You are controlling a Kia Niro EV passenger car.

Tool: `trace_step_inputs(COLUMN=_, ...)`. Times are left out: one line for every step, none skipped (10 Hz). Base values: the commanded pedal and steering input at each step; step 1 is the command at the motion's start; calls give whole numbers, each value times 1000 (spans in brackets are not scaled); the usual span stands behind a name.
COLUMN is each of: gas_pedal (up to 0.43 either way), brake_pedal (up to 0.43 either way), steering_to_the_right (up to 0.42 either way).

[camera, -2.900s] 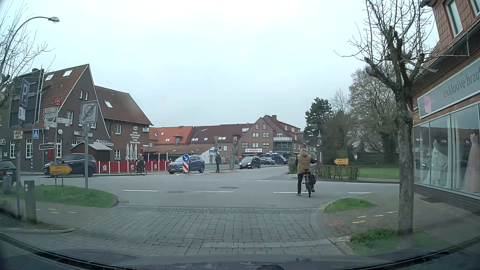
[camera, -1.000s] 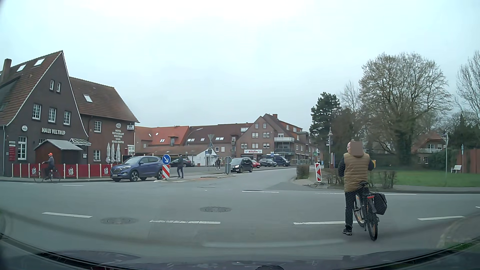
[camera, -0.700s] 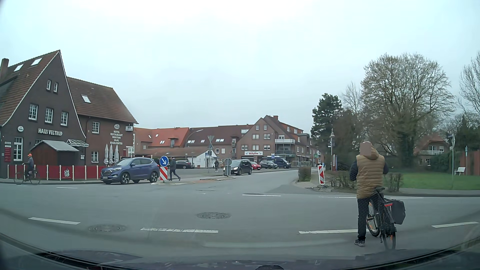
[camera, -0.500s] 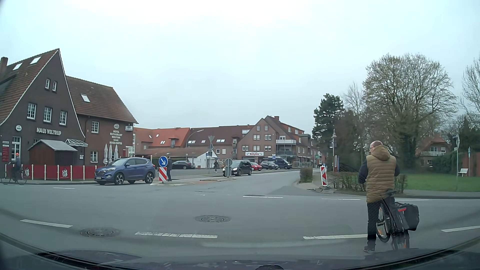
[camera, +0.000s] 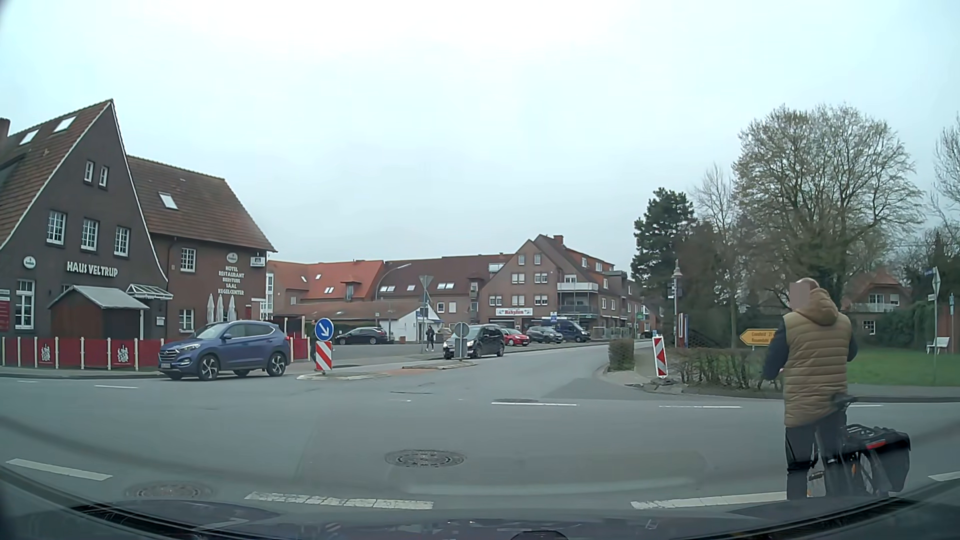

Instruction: Follow the waypoints while adhering to traffic rules and regulations

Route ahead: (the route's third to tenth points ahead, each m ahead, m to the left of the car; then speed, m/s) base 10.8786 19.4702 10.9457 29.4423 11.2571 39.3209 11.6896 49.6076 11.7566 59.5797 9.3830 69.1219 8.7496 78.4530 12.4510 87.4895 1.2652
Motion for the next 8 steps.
trace_step_inputs(gas_pedal=0, brake_pedal=146, steering_to_the_right=-62)
trace_step_inputs(gas_pedal=0, brake_pedal=152, steering_to_the_right=-62)
trace_step_inputs(gas_pedal=0, brake_pedal=146, steering_to_the_right=-63)
trace_step_inputs(gas_pedal=0, brake_pedal=146, steering_to_the_right=-64)
trace_step_inputs(gas_pedal=0, brake_pedal=146, steering_to_the_right=-64)
trace_step_inputs(gas_pedal=0, brake_pedal=140, steering_to_the_right=-65)
trace_step_inputs(gas_pedal=0, brake_pedal=134, steering_to_the_right=-67)
trace_step_inputs(gas_pedal=0, brake_pedal=134, steering_to_the_right=-72)
